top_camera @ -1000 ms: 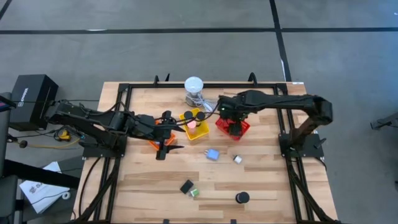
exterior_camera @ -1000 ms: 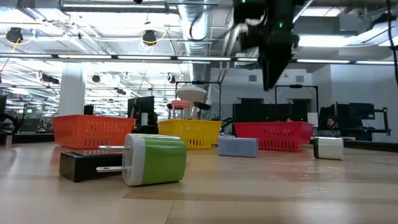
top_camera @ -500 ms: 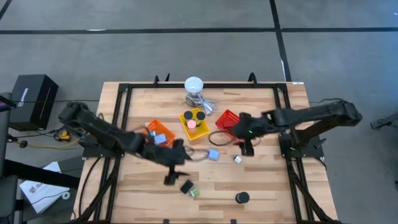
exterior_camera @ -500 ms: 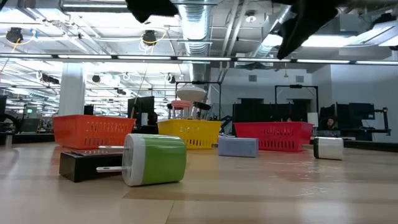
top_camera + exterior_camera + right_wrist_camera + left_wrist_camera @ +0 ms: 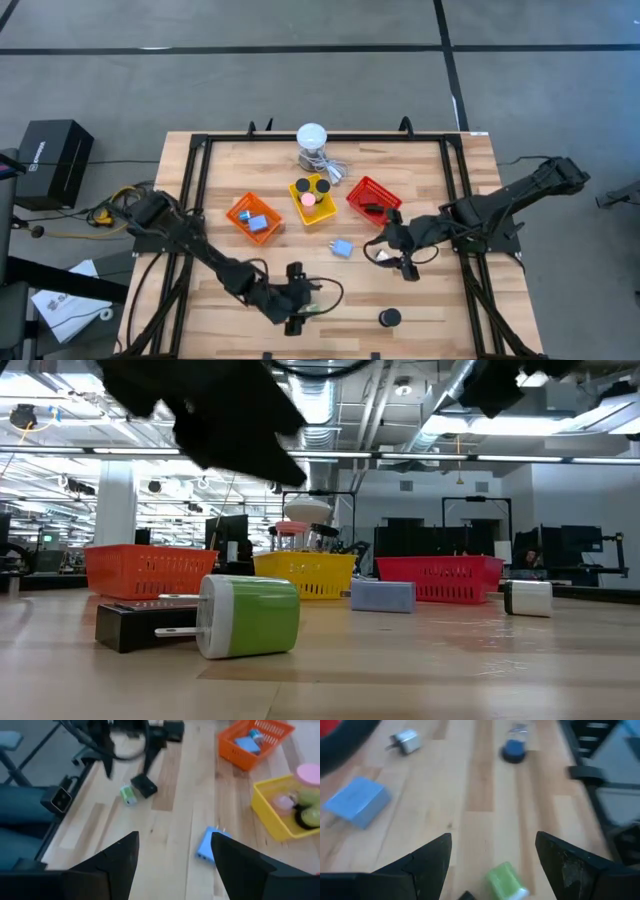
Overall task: Pick & Place Office items
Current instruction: Put the small green charger adapter into the orange basket
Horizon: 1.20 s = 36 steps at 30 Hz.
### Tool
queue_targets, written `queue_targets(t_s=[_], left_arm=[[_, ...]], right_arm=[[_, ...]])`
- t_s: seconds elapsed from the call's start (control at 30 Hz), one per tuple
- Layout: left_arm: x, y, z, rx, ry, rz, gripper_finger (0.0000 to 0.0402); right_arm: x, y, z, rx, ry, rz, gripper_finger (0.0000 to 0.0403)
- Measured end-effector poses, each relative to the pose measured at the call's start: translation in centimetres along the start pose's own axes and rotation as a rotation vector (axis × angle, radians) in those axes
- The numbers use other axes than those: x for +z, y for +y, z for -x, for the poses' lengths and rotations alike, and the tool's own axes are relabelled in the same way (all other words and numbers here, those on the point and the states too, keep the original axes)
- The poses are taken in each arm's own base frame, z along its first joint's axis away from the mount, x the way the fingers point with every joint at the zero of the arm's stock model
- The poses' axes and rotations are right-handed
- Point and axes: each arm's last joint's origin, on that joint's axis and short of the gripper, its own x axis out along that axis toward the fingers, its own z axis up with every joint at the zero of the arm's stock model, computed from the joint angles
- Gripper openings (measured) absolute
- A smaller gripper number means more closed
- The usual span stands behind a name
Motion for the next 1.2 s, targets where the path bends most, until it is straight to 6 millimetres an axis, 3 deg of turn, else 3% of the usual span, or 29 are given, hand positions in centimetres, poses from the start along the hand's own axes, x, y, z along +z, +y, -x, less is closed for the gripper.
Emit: queue_targets(t_s=[0.23, 0.4, 0.73, 1.03, 1.2], left_arm=[[-2.8, -1.3, -1.4, 0.079, -0.002, 0.09, 0.0284], [-4.7, -2.1, -2.1, 0.126, -0.003, 0.054, 0.0284], [-5.1, -2.7, -2.1, 0.12, -0.032, 0.079, 0.0284], [-6.8, -2.9, -3.4, 0.147, -0.029, 0.061, 0.0283], [-6.8, -2.8, -3.4, 0.165, -0.036, 0.058, 0.0259]], right_arm=[[0.4, 0.5, 0.1, 0.022, -0.045, 0.003, 0.0239], [0.3, 0.5, 0.1, 0.022, -0.041, -0.009, 0.0239], [0.3, 0.5, 0.1, 0.025, -0.034, -0.029, 0.0239], [0.2, 0.5, 0.1, 0.023, -0.024, -0.028, 0.0239], [0.2, 0.5, 0.1, 0.023, -0.023, -0.027, 0.0239]])
